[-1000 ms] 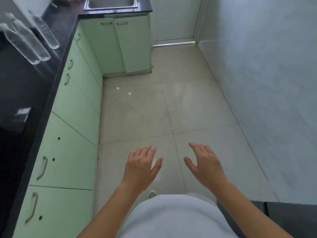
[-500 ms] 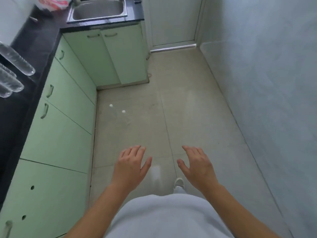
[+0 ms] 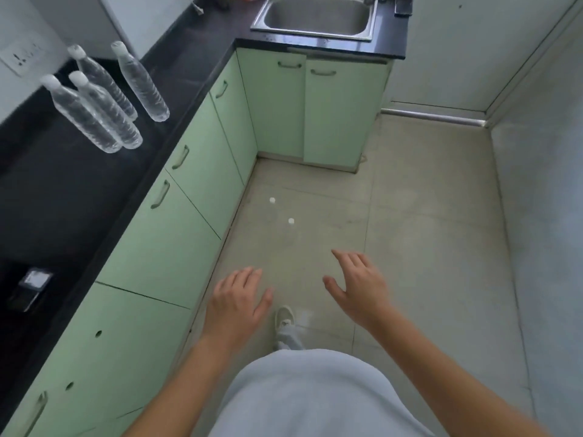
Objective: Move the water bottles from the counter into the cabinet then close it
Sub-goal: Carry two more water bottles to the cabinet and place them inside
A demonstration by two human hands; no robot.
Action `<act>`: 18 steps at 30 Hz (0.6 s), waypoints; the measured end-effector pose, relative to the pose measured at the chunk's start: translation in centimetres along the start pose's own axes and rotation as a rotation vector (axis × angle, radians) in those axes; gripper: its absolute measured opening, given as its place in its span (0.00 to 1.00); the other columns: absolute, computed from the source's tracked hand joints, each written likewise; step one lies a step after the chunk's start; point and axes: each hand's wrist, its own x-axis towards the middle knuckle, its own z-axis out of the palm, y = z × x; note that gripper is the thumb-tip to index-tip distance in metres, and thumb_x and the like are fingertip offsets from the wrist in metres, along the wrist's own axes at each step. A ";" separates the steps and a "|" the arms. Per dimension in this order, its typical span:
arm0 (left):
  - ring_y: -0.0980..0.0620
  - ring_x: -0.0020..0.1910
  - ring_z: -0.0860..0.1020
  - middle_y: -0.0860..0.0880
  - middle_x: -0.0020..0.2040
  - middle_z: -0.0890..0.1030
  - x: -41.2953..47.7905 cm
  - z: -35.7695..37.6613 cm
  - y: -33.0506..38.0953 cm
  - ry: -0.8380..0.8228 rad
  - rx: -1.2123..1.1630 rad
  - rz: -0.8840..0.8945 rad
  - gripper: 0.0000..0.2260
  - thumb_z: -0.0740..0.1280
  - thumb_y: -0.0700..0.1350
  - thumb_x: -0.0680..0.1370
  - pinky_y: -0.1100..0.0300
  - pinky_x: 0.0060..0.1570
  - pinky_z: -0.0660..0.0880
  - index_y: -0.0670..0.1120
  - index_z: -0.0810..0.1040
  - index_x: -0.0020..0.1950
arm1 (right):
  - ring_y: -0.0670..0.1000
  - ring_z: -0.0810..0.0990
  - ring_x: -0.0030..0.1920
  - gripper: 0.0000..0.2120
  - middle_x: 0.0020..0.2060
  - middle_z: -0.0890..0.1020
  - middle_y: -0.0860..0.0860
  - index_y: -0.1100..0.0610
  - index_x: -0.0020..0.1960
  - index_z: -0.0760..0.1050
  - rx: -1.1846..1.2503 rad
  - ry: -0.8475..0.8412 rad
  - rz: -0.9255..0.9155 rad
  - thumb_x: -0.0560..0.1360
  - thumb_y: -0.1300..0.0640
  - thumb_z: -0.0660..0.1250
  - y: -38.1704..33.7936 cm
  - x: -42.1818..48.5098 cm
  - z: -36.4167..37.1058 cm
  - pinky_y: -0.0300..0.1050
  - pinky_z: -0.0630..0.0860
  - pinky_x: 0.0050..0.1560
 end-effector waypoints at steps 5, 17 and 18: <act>0.43 0.54 0.82 0.45 0.57 0.84 9.0 0.4 -2.3 -0.015 -0.043 0.069 0.24 0.56 0.58 0.80 0.51 0.48 0.78 0.43 0.82 0.60 | 0.54 0.77 0.62 0.28 0.61 0.81 0.51 0.58 0.71 0.72 0.011 -0.005 0.083 0.78 0.41 0.60 0.1 6.5 0.6 0.48 0.75 0.61; 0.44 0.54 0.81 0.45 0.58 0.83 22.4 3.0 -6.5 -0.125 -0.038 0.051 0.23 0.56 0.58 0.81 0.50 0.51 0.77 0.43 0.80 0.61 | 0.54 0.73 0.67 0.27 0.66 0.78 0.52 0.58 0.73 0.70 0.074 -0.174 0.109 0.79 0.44 0.64 3.1 20.3 4.0 0.46 0.67 0.68; 0.43 0.54 0.81 0.45 0.58 0.83 22.8 3.5 -6.9 -0.139 -0.037 0.015 0.23 0.56 0.58 0.81 0.50 0.50 0.77 0.43 0.80 0.61 | 0.54 0.73 0.68 0.27 0.67 0.78 0.52 0.57 0.73 0.69 0.089 -0.201 0.103 0.79 0.44 0.63 3.5 21.6 4.8 0.46 0.67 0.69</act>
